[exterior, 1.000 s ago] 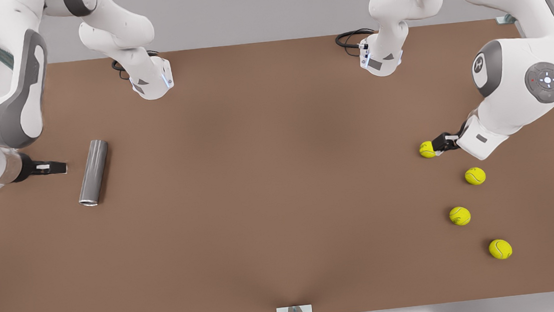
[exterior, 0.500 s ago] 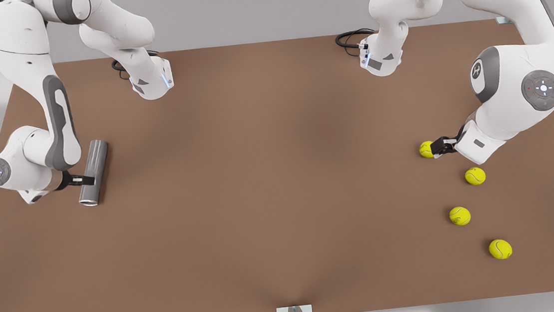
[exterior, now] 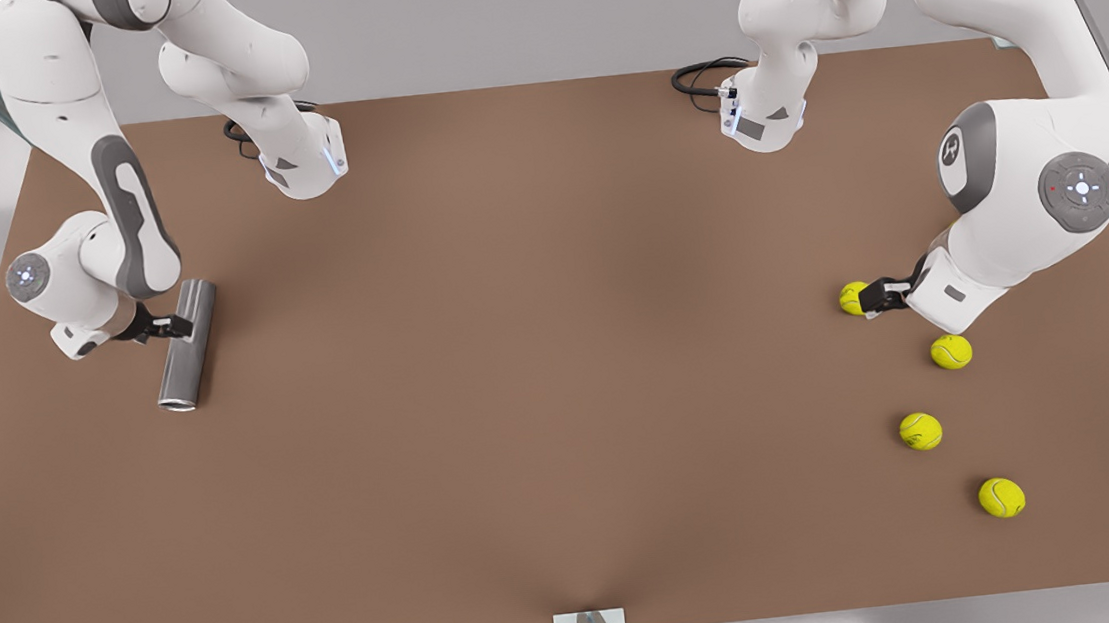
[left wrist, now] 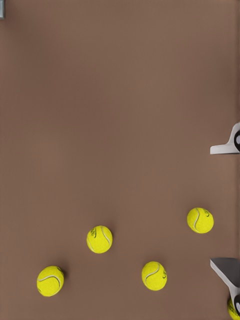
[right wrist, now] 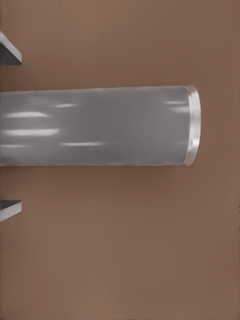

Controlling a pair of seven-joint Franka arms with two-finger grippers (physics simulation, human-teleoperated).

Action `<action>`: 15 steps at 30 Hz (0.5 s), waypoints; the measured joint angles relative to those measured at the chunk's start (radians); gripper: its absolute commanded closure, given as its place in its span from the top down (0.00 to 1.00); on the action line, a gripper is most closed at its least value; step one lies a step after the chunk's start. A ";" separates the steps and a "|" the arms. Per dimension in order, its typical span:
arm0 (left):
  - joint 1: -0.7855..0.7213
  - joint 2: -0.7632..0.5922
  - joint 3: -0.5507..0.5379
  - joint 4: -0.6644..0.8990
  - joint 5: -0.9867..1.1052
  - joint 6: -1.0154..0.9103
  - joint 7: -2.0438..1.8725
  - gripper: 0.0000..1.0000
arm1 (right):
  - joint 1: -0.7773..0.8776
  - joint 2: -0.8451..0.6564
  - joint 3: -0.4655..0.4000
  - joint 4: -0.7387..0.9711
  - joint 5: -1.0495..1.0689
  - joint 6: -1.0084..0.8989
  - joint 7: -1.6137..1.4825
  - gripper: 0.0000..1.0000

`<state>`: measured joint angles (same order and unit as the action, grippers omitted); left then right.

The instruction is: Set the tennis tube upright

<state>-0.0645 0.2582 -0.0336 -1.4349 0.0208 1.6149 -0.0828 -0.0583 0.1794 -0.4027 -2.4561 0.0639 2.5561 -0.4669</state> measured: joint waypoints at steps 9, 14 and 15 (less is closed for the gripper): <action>0.000 0.016 0.000 0.002 0.000 0.006 -0.002 1.00 | 0.004 0.053 -0.001 0.011 0.001 0.080 -0.081 1.00; 0.000 0.021 0.000 0.004 0.001 0.007 -0.003 1.00 | 0.005 0.054 0.001 0.024 0.004 0.049 -0.089 1.00; 0.000 0.021 0.000 0.005 0.001 0.008 -0.003 1.00 | 0.007 0.057 0.002 0.025 0.006 0.043 -0.088 1.00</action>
<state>-0.0643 0.2791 -0.0336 -1.4304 0.0220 1.6224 -0.0858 -0.0517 0.2367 -0.4011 -2.4313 0.0697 2.5993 -0.5552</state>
